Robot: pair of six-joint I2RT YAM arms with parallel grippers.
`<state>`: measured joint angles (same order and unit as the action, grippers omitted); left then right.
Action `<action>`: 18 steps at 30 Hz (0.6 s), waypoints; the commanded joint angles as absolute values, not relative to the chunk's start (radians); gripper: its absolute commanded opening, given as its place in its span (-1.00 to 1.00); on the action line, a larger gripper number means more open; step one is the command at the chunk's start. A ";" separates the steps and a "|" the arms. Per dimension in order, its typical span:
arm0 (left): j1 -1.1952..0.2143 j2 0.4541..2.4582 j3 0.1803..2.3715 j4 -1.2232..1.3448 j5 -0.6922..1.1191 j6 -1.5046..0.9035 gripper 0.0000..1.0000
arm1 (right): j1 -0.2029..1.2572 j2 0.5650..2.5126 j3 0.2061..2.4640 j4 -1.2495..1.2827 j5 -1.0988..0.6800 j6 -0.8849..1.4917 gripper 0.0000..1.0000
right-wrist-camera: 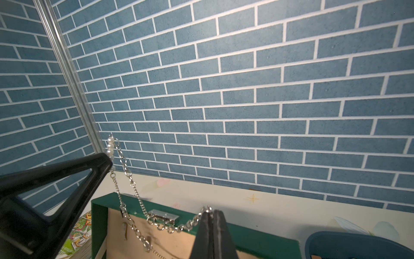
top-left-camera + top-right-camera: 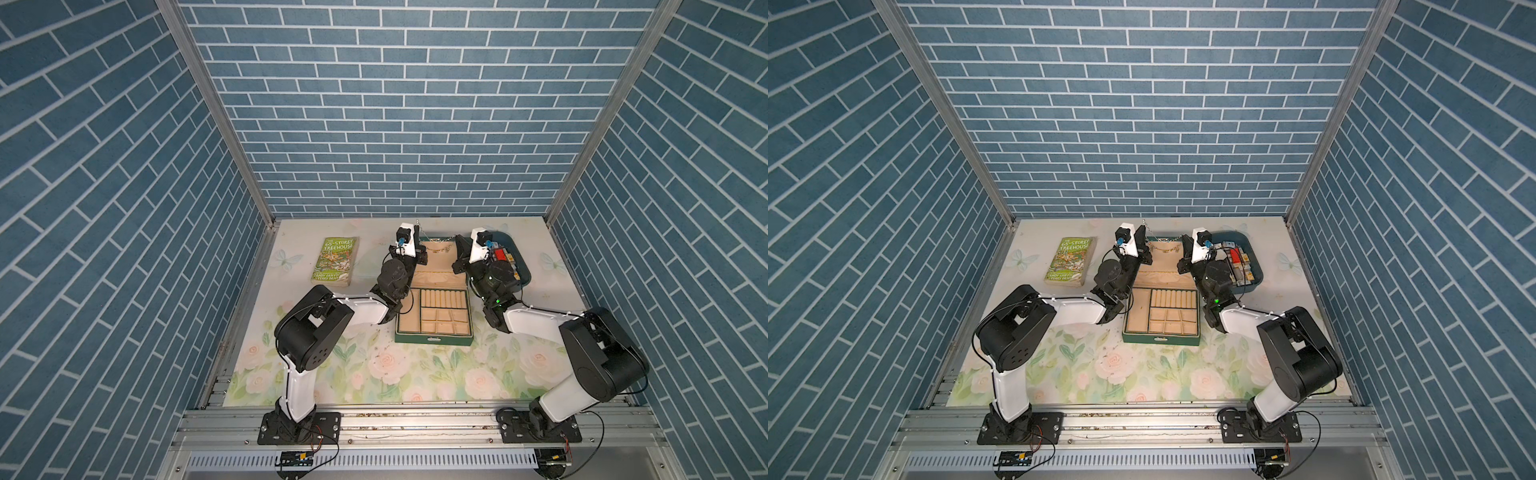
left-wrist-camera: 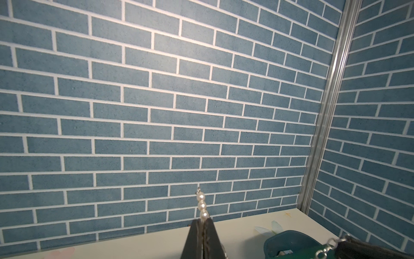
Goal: Put jewelry chain into jewelry box
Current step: Hang the necklace on the jewelry box clasp.
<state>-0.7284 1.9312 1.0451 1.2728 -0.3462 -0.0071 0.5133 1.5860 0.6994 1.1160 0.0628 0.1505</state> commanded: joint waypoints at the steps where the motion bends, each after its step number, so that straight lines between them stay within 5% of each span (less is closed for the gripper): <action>1: -0.722 1.931 1.061 1.302 -0.335 0.001 -1.00 | 0.504 1.595 0.729 1.157 0.056 0.155 -1.00; 18: -0.722 1.931 1.021 1.301 -0.309 0.000 -1.00 | 0.504 1.645 0.709 1.172 0.040 0.191 -1.00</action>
